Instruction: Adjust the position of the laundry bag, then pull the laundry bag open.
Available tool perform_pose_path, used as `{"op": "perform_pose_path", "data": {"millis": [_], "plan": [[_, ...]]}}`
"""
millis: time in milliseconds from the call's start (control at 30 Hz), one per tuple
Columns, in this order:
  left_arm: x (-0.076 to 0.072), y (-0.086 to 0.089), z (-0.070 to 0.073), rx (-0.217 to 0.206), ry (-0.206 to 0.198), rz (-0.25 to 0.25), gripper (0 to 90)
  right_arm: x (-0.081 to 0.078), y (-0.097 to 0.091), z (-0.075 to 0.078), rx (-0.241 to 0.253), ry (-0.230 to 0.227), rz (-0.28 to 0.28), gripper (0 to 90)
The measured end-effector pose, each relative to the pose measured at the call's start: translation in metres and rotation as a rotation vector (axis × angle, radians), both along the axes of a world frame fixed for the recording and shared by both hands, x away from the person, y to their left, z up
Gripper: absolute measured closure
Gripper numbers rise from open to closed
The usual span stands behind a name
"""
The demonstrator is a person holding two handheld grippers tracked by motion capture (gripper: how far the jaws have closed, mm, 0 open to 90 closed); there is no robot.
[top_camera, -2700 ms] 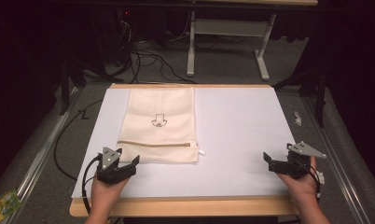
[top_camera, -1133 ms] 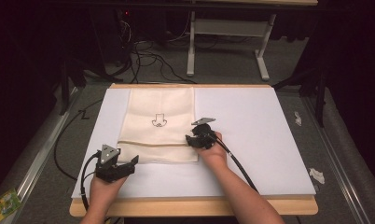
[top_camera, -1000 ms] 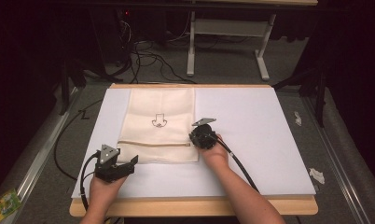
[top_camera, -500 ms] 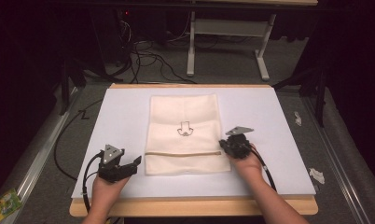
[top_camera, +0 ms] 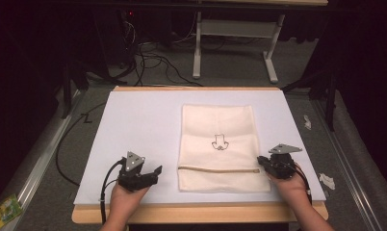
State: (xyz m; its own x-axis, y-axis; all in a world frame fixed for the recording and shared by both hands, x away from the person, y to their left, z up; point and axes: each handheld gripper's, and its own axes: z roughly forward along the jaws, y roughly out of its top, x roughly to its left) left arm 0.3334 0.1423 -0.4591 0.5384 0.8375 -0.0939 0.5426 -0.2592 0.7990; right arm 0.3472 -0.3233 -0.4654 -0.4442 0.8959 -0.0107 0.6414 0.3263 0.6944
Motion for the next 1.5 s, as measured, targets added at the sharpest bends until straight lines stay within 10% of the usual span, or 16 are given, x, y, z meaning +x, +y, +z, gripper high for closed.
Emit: {"op": "perform_pose_path", "data": {"millis": [200,467,1000,1500], "plan": [[-0.002,-0.021,0.000,0.007,-0.008,-0.032,28.3,-0.008,-0.006,0.011,0.092,-0.024,-0.042,55.7],[-0.008,-0.056,-0.014,0.107,-0.015,-0.148,29.2,-0.039,-0.019,0.015,0.164,-0.105,-0.055,47.5],[-0.010,-0.038,-0.002,0.044,-0.076,-0.135,28.7,-0.032,-0.023,-0.007,0.141,0.038,-0.023,61.6],[-0.011,-0.035,0.001,-0.033,-0.067,-0.148,28.1,-0.030,-0.013,-0.007,0.115,0.054,0.022,83.8]]}}
